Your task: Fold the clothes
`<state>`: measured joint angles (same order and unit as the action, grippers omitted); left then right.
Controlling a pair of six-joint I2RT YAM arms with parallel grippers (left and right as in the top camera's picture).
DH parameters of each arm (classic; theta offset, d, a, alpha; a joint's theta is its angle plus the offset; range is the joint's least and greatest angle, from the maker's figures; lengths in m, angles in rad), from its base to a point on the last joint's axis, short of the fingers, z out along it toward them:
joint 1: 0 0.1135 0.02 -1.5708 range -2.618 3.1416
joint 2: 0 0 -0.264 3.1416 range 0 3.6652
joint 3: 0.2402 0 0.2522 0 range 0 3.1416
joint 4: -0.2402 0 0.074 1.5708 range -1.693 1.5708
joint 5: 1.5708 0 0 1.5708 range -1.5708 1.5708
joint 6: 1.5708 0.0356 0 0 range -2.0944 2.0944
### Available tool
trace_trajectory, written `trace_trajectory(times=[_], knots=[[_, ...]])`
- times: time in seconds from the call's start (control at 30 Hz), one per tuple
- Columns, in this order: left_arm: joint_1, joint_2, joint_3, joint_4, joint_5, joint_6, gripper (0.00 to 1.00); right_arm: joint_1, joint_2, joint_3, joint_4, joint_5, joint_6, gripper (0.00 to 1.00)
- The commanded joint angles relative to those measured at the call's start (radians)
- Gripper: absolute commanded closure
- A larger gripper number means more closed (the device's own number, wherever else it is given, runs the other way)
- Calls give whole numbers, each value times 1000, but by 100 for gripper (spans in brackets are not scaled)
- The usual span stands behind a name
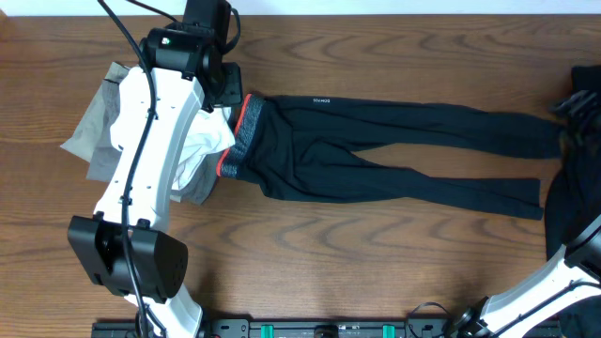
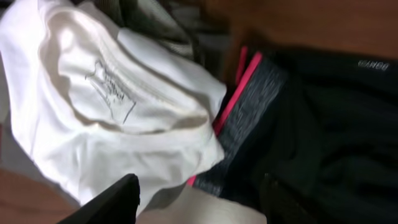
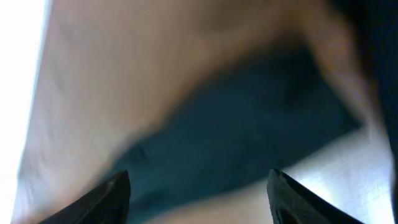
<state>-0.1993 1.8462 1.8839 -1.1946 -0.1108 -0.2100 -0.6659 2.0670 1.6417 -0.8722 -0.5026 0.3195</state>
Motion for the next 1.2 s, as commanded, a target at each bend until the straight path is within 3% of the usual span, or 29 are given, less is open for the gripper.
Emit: trace_trajectory(times=[0.0,0.1,0.33,0.7,0.87,1.03,1.17], knots=[[0,4,12,-41,0,-2,36,-7,0,11,-119,92,-105,31],[0,4,11,-102,12,-3,35,3,0,4,-222,233,-105,30],[0,4,-80,-177,78,-30,36,26,0,-18,-327,268,-150,29],[-53,4,-398,18,138,-47,36,60,0,-138,-359,351,-148,26],[-62,4,-423,46,137,-47,36,62,0,-216,-294,397,-118,26],[-61,4,-423,64,137,-42,35,63,0,-222,-300,433,-108,34],[-61,4,-423,64,137,-42,36,63,-10,-218,-318,449,-116,29]])
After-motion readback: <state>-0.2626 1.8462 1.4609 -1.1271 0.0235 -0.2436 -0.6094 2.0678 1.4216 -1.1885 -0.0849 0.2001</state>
